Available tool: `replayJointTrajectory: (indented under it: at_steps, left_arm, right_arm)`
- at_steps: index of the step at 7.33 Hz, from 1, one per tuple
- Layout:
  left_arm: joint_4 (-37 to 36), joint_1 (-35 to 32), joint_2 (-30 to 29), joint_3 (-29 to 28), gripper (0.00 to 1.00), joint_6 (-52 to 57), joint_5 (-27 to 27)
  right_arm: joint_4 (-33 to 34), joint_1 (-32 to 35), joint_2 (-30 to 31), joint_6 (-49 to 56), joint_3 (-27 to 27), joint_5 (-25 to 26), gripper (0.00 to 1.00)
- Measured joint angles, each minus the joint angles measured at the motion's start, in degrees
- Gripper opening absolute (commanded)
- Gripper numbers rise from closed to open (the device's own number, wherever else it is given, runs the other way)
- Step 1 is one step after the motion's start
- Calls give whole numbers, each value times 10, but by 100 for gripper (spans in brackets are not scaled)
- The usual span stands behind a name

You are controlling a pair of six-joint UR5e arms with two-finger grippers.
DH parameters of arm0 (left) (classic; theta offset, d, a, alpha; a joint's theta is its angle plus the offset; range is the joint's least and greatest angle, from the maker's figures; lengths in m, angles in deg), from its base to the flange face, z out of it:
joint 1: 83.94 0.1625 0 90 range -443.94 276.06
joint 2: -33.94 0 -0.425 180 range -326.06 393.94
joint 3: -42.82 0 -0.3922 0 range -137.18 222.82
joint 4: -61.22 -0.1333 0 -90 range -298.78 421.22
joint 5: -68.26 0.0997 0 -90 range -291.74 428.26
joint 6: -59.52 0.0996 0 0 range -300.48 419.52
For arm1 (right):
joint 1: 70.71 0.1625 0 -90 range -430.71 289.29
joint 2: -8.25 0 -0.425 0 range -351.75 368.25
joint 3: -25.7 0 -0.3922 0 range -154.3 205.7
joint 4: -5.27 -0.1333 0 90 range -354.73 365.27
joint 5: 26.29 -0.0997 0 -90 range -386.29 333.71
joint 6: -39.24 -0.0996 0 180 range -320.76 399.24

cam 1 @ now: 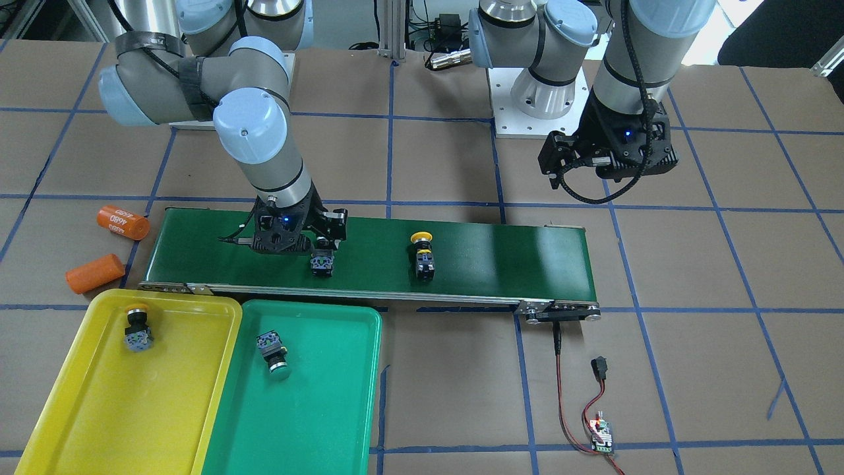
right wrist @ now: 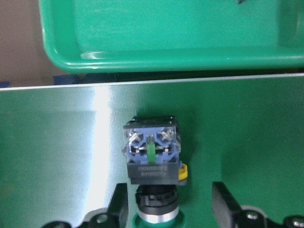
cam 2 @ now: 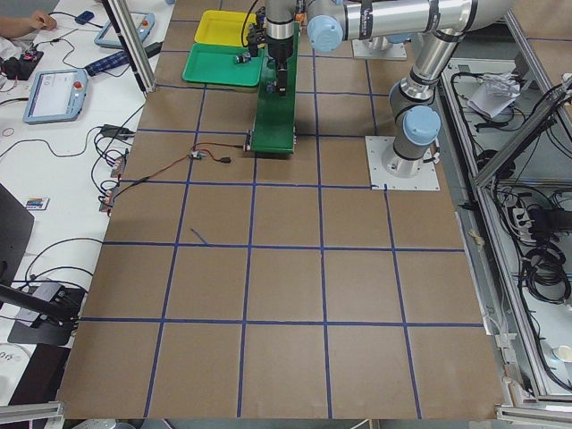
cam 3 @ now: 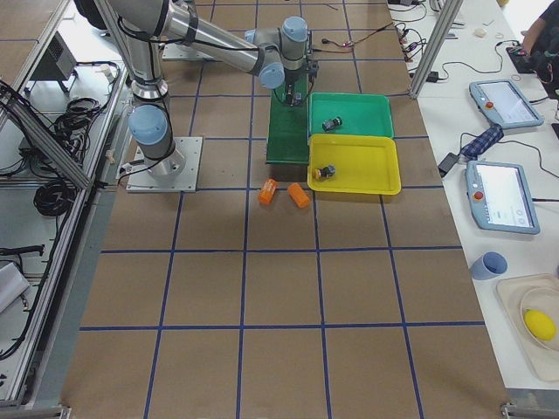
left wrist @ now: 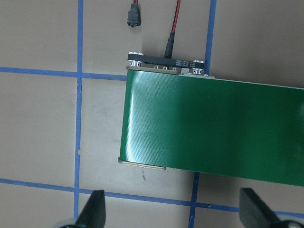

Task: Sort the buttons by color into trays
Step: 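Carry the green button into the green tray and release it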

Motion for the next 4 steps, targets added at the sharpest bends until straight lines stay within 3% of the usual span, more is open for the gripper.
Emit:
replayJointTrajectory:
  at_steps: [1,2,4]
  left_arm:
    - [0,1,-1,-1,100,1,1]
    - [-3,2,-2,-2,100,2,2]
    - [-7,3,-6,1,100,4,2]
  right_arm:
    - [4,0,-7,0,0,15,24]
    - [10,0,-12,1,0,25,10]
    - [13,0,-16,7,10,39,7]
